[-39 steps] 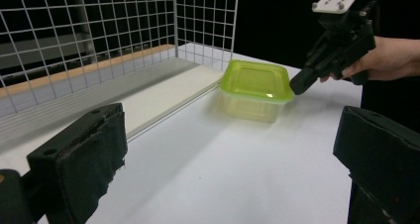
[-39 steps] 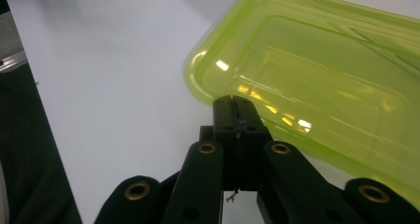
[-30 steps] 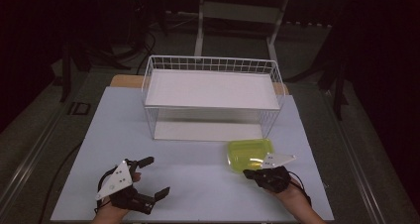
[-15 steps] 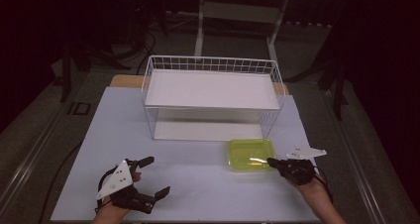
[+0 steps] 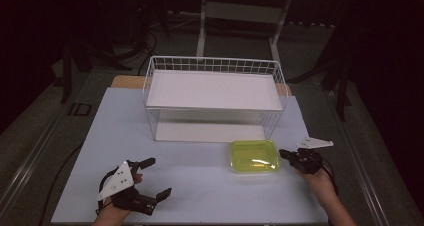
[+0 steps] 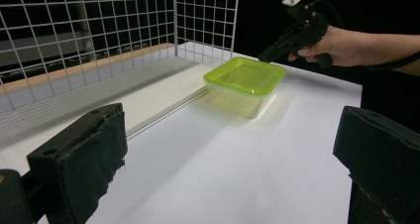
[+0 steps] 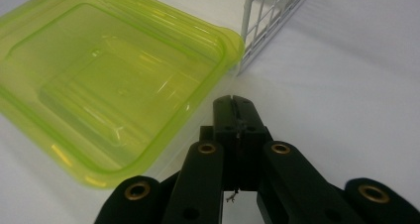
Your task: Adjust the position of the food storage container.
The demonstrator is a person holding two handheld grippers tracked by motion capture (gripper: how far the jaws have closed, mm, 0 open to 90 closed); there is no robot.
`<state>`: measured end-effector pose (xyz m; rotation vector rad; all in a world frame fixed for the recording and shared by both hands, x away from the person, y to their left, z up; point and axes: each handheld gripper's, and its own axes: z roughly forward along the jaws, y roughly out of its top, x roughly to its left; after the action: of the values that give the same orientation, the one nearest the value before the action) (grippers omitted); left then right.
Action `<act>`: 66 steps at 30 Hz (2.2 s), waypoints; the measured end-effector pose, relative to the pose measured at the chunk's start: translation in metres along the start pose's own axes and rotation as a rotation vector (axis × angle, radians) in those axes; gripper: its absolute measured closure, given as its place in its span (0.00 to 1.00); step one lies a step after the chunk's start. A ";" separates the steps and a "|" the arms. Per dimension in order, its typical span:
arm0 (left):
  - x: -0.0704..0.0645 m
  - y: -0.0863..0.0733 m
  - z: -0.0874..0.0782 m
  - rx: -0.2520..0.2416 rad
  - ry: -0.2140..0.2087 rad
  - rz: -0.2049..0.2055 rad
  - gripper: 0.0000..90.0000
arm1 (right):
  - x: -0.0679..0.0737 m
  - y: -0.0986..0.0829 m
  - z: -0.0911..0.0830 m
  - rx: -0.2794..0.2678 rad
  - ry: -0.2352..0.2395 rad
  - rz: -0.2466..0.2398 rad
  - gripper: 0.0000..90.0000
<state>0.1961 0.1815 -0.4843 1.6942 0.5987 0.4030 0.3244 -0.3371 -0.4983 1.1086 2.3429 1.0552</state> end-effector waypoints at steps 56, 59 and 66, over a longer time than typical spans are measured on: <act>-0.002 -0.002 0.002 0.011 -0.016 -0.005 0.01 | 0.083 0.044 0.050 -0.003 0.205 -0.132 1.00; -0.003 -0.002 0.002 0.012 -0.018 -0.002 0.01 | 0.088 0.047 0.053 -0.006 0.210 -0.142 1.00; -0.004 -0.003 0.002 0.015 -0.020 -0.001 0.01 | 0.096 0.055 0.062 -0.015 0.223 -0.161 1.00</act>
<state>0.1938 0.1783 -0.4869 1.7099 0.5896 0.3816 0.3273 -0.2104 -0.4975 0.8168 2.5410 1.1872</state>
